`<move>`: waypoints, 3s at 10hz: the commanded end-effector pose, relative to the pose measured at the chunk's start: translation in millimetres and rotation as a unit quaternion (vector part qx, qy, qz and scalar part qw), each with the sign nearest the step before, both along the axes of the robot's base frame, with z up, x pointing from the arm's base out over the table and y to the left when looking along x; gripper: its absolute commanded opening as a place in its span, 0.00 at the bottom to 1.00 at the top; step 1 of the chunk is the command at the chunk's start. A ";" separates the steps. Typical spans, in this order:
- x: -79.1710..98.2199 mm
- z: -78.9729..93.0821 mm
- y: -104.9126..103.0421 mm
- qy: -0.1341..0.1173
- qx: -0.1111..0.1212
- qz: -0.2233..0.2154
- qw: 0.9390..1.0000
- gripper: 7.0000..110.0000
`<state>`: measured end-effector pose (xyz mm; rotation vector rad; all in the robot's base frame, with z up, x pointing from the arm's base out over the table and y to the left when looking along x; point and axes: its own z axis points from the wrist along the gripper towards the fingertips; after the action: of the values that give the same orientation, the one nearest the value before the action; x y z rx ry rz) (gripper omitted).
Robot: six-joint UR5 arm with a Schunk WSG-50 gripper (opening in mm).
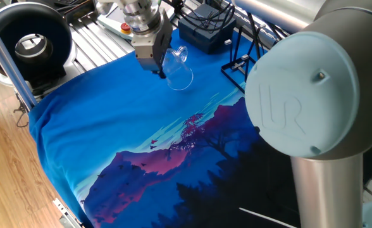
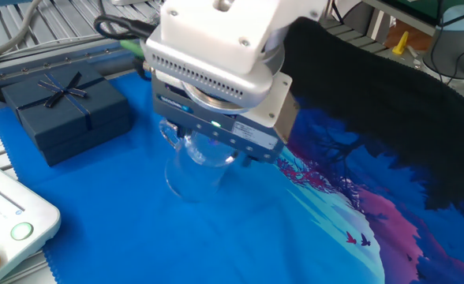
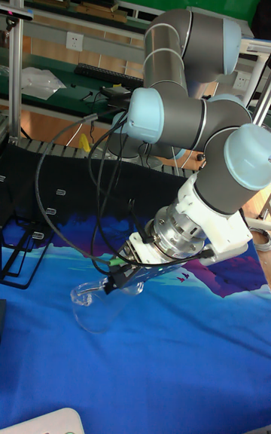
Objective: Take the cup off the cup rack
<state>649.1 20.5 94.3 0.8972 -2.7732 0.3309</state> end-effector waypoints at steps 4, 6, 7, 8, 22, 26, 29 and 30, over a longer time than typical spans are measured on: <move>5.3 1.9 15.4 0.002 0.016 0.010 1.000 1.00; 1.3 7.4 25.3 0.006 0.008 0.003 1.000 1.00; -1.8 9.0 31.1 0.009 0.007 -0.004 1.000 1.00; -5.2 8.3 33.7 0.013 0.005 -0.013 1.000 1.00; -66.2 16.3 -14.7 0.094 -0.034 -0.052 0.994 0.79; -91.6 32.9 -35.7 0.122 -0.037 -0.064 0.990 0.57; -94.5 28.1 -36.2 0.121 -0.028 -0.066 0.990 0.57; -94.7 24.7 -35.2 0.117 -0.028 -0.069 0.990 0.57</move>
<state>559.4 -15.1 121.3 0.6922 -2.5709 0.2850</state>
